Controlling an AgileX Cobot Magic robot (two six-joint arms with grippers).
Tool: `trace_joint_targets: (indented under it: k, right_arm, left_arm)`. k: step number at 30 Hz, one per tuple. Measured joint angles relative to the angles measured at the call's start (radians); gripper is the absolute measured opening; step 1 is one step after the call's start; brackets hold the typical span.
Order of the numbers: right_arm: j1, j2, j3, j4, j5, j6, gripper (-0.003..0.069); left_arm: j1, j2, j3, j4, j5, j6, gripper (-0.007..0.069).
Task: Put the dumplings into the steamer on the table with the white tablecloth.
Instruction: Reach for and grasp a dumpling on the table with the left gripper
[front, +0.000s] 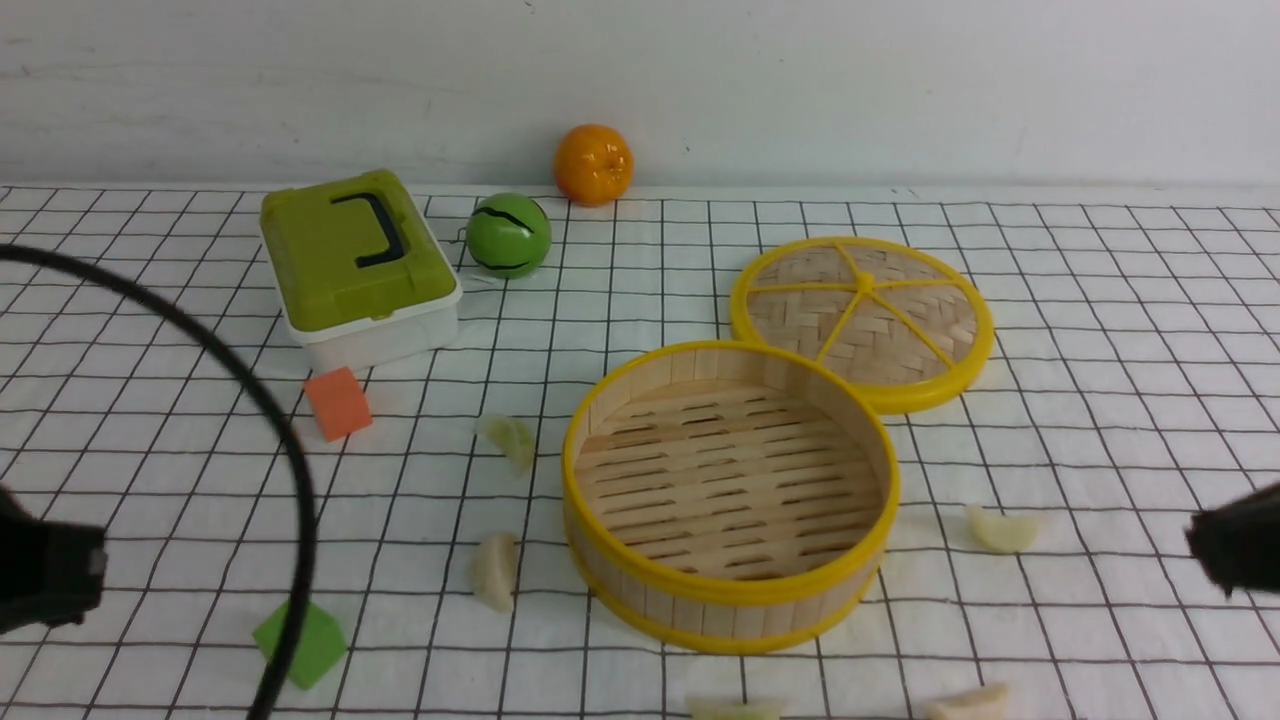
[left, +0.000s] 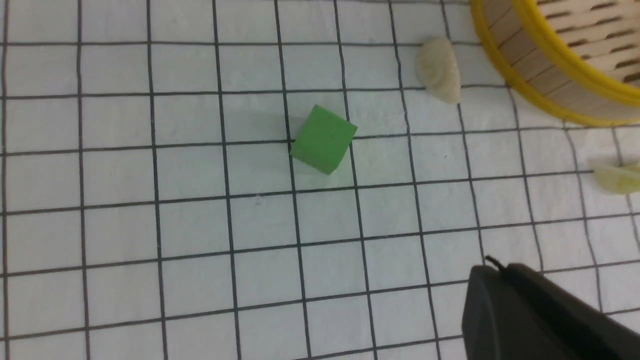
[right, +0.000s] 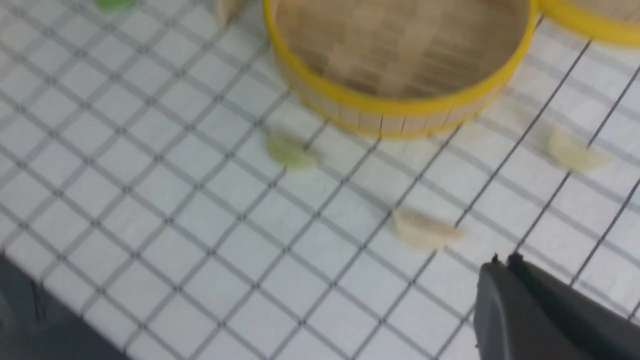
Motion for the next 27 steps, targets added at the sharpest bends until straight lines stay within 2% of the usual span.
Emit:
trace_joint_targets:
  k: [3, 6, 10, 11, 12, 15, 19, 22, 27]
  right_arm:
    - [0.075, 0.025, 0.000, -0.087, 0.064, 0.063, -0.0016]
    - [0.129, 0.032, 0.000, -0.144, 0.085, 0.129, -0.0015]
    - [0.149, 0.009, 0.000, -0.159, 0.090, 0.167, -0.0010]
    - [0.150, 0.007, 0.000, -0.159, 0.090, 0.168, -0.0009]
    - [0.152, -0.012, 0.000, -0.159, 0.091, 0.171, -0.0008]
    - [0.152, -0.058, 0.000, -0.160, 0.092, 0.172, -0.0006]
    - [0.152, -0.117, 0.000, -0.164, 0.095, 0.172, -0.0004]
    - [0.152, -0.166, 0.000, -0.164, 0.098, 0.172, -0.0001]
    - [0.152, -0.220, 0.000, -0.164, 0.104, 0.175, 0.0001]
  left_arm:
    - [-0.051, 0.115, -0.075, 0.034, 0.012, -0.022, 0.0008]
    - [-0.088, 0.281, -0.184, 0.047, 0.023, -0.043, 0.0088]
    - [-0.118, 0.567, -0.416, 0.042, 0.029, -0.060, 0.0299]
    - [-0.118, 0.567, -0.426, 0.041, 0.029, -0.060, 0.0309]
    - [-0.120, 0.660, -0.502, 0.033, 0.036, -0.077, 0.0396]
    - [-0.121, 0.831, -0.641, 0.015, 0.060, -0.139, 0.0503]
    - [-0.121, 1.025, -0.794, 0.012, 0.091, -0.224, 0.0554]
    - [-0.121, 1.158, -0.885, 0.014, 0.089, -0.295, 0.0558]
    - [-0.121, 1.242, -0.931, 0.027, 0.041, -0.378, 0.0554]
